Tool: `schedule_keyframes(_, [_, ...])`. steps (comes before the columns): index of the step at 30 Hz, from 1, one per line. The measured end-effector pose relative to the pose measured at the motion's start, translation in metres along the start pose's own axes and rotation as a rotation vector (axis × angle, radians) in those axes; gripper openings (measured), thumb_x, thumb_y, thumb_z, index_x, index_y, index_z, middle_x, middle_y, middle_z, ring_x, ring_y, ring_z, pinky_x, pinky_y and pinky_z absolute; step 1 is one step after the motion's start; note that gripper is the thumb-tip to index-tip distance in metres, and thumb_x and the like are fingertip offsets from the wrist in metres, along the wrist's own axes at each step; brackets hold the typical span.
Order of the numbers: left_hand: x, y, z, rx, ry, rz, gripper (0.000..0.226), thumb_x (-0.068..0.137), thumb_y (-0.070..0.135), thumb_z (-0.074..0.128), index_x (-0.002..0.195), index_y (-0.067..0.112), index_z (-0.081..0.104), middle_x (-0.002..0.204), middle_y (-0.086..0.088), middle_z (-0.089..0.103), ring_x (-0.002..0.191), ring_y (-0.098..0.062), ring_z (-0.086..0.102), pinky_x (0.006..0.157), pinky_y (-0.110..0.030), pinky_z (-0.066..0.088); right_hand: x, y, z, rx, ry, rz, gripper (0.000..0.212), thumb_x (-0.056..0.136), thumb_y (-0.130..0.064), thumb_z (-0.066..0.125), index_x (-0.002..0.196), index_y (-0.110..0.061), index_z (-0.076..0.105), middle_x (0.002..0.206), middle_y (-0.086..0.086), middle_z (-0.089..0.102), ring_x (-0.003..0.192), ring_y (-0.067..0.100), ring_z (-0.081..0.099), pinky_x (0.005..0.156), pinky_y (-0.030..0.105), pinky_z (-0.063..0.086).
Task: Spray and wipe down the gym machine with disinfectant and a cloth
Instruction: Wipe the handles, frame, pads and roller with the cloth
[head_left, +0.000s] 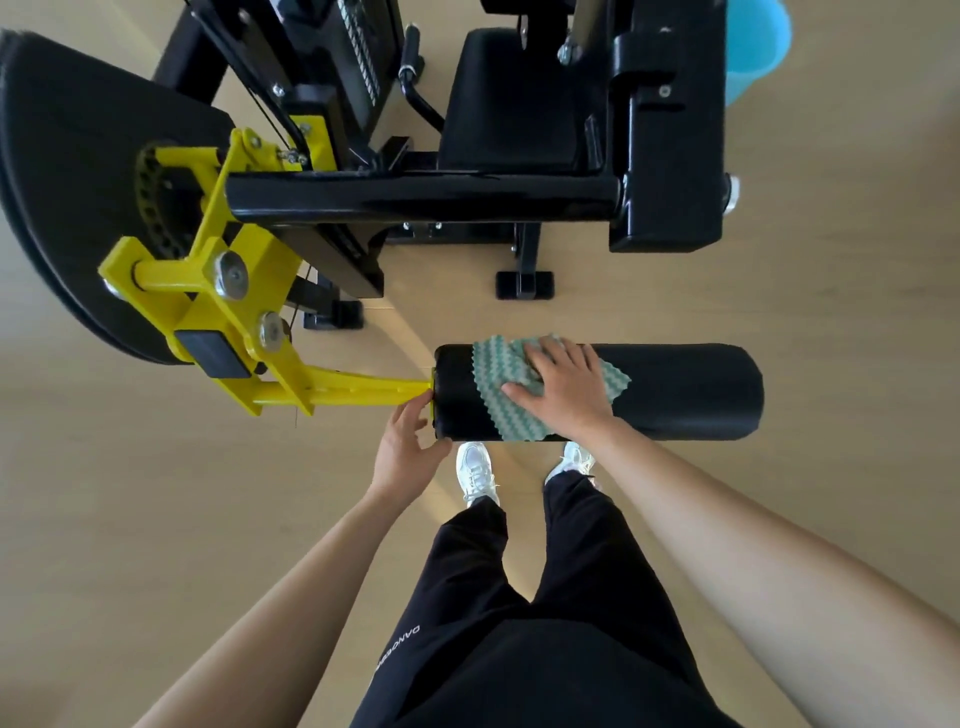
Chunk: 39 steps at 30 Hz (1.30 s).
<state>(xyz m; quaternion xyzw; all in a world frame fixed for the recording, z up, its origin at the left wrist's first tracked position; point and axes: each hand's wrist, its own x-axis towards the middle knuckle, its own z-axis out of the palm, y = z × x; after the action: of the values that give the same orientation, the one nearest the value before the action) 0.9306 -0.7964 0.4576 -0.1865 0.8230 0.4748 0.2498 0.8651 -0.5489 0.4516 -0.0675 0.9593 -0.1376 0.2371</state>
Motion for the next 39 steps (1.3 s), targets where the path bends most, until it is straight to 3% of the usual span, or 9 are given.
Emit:
schedule_keyframes(4, [-0.005, 0.028, 0.023, 0.366, 0.299, 0.445, 0.063, 0.082, 0.013, 0.074, 0.142, 0.015, 0.055, 0.138, -0.006, 0.057, 0.121, -0.028, 0.053, 0.096, -0.043, 0.050, -0.023, 0.020, -0.015, 0.300, 0.096, 0.043, 0.083, 0.092, -0.065, 0.061, 0.160, -0.030, 0.029, 0.170, -0.001, 0.021, 0.157, 0.022, 0.014, 0.125, 0.048, 0.011])
schedule_keyframes(9, [0.022, 0.081, 0.072, 0.697, -0.030, 0.768, 0.062, 0.100, 0.043, 0.055, 0.158, 0.028, 0.038, 0.164, -0.007, 0.037, 0.148, -0.034, 0.037, 0.120, -0.051, 0.030, -0.064, 0.081, -0.020, 0.205, 0.296, 0.396, 0.059, 0.099, -0.045, 0.060, 0.151, -0.021, 0.047, 0.165, 0.005, 0.032, 0.154, 0.030, 0.020, 0.120, 0.060, 0.025])
schedule_keyframes(12, [0.044, 0.096, 0.097, 1.010, -0.247, 0.726, 0.064, 0.107, 0.058, 0.024, 0.164, 0.036, 0.005, 0.174, -0.003, 0.010, 0.158, -0.033, 0.015, 0.128, -0.055, 0.008, -0.075, 0.118, -0.020, 0.142, 0.218, 0.495, 0.060, 0.103, -0.050, 0.051, 0.156, -0.025, 0.040, 0.170, 0.006, 0.022, 0.158, 0.031, 0.012, 0.123, 0.057, 0.018])
schedule_keyframes(14, [0.054, 0.095, 0.101, 1.141, -0.293, 0.698, 0.064, 0.106, 0.062, 0.011, 0.163, 0.039, -0.008, 0.174, -0.001, 0.005, 0.159, -0.031, 0.011, 0.128, -0.056, 0.005, -0.075, 0.133, -0.020, 0.120, 0.124, 0.507, 0.063, 0.104, -0.055, 0.044, 0.160, -0.030, 0.032, 0.172, 0.005, 0.016, 0.159, 0.028, 0.006, 0.125, 0.053, 0.012])
schedule_keyframes(20, [0.055, 0.067, 0.060, 1.142, -0.033, 0.489, 0.071, 0.100, 0.073, 0.008, 0.162, 0.038, 0.019, 0.165, -0.005, 0.035, 0.148, -0.040, 0.031, 0.123, -0.062, 0.019, -0.072, 0.136, -0.019, 0.127, 0.133, 0.511, 0.062, 0.102, -0.059, 0.043, 0.158, -0.032, 0.035, 0.171, 0.004, 0.021, 0.159, 0.027, 0.007, 0.126, 0.051, 0.009])
schedule_keyframes(26, [0.051, 0.051, 0.052, 0.990, 0.093, 0.171, 0.069, 0.099, 0.073, 0.011, 0.160, 0.043, 0.019, 0.167, -0.013, 0.025, 0.153, -0.048, 0.018, 0.116, -0.078, 0.006, -0.076, 0.146, -0.023, 0.148, 0.193, 0.493, 0.067, 0.096, -0.059, 0.057, 0.154, -0.030, 0.043, 0.168, 0.004, 0.028, 0.156, 0.029, 0.017, 0.122, 0.054, 0.019])
schedule_keyframes(30, [0.048, 0.067, 0.083, 0.962, 0.181, 0.167, 0.064, 0.103, 0.058, 0.012, 0.153, 0.030, 0.041, 0.158, -0.011, 0.044, 0.151, -0.046, 0.023, 0.119, -0.072, 0.011, -0.086, 0.180, -0.025, 0.356, 0.312, 0.730, 0.075, 0.087, -0.055, 0.072, 0.148, -0.020, 0.045, 0.160, 0.009, 0.035, 0.146, 0.038, 0.031, 0.114, 0.055, 0.031])
schedule_keyframes(35, [0.037, 0.110, 0.159, 0.929, 0.151, 0.222, 0.059, 0.105, 0.052, 0.014, 0.152, 0.030, 0.042, 0.157, -0.005, 0.047, 0.149, -0.038, 0.032, 0.123, -0.066, 0.009, -0.097, 0.219, -0.041, 0.941, 0.186, 0.688, 0.032, 0.098, -0.039, 0.067, 0.121, -0.019, 0.060, 0.114, -0.003, 0.066, 0.112, 0.023, 0.064, 0.088, 0.033, 0.049])
schedule_keyframes(39, [0.021, 0.155, 0.243, 0.943, 0.050, 0.333, 0.060, 0.105, 0.056, 0.011, 0.159, 0.035, 0.028, 0.163, -0.001, 0.040, 0.152, -0.035, 0.032, 0.124, -0.064, 0.007, -0.100, 0.241, -0.042, 1.091, 0.124, 0.654, 0.016, 0.105, -0.036, 0.056, 0.117, -0.035, 0.066, 0.114, -0.011, 0.070, 0.111, 0.017, 0.066, 0.094, 0.037, 0.054])
